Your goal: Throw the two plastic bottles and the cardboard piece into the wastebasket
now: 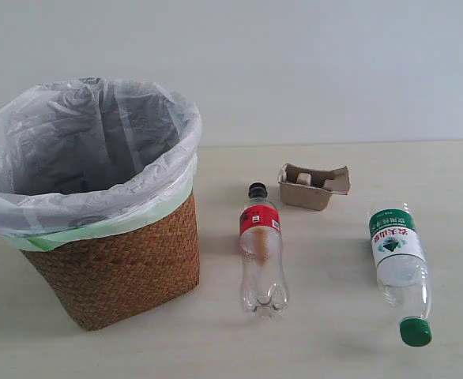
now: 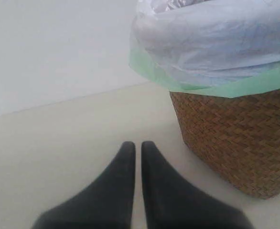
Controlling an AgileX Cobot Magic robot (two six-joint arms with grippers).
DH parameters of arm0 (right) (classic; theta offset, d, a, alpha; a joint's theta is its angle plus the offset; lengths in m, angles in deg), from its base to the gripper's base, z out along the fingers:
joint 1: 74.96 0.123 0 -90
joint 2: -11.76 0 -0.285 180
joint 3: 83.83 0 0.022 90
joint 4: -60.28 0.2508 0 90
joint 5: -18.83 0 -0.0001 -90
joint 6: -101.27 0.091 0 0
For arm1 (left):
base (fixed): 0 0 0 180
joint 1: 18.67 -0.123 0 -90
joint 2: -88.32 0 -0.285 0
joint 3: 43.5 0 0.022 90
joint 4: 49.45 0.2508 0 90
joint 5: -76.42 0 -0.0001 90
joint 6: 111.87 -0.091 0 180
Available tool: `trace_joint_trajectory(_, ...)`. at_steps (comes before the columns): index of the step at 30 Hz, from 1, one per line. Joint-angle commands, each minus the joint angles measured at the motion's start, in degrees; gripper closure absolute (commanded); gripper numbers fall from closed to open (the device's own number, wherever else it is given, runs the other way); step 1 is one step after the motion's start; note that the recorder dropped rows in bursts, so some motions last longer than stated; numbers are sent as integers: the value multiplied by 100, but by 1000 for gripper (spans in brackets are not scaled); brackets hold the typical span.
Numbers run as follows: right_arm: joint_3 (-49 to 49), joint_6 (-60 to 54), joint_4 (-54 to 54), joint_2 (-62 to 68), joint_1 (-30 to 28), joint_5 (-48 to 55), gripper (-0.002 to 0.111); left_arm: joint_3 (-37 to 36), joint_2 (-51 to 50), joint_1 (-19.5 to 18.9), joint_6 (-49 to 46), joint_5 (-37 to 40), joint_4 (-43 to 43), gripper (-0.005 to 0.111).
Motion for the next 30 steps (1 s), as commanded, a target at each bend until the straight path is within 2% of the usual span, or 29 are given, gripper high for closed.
trace_joint_trajectory(1,8,-77,-28,-24,4,-1928,107,-22,18,-27,54,-20,-49,103)
trace_joint_trajectory(5,8,64,-28,-24,4,-3512,107,-22,18,-27,54,-20,-49,103)
trace_joint_trajectory(10,8,1927,41,-24,4,-4973,107,-22,18,-27,54,-20,-49,103)
trace_joint_trajectory(12,52,2260,131,-24,4,-5039,107,-22,18,-27,54,-20,-49,103)
trace_joint_trajectory(18,1569,2106,118,200,4,-2628,107,-22,18,-27,54,-20,-49,103)
trace_joint_trajectory(26,4002,1392,-49,2298,4,498,104,-22,18,-27,54,-20,-49,103)
trace_joint_trajectory(27,4249,1392,-49,2607,4,773,98,-22,18,-27,54,-20,-49,103)
trace_joint_trajectory(29,4631,1318,-49,3148,4,1165,78,-22,18,-27,54,-20,-49,103)
trace_joint_trajectory(30,4801,1318,-49,3444,4,1328,62,-22,18,-27,54,-20,-49,103)
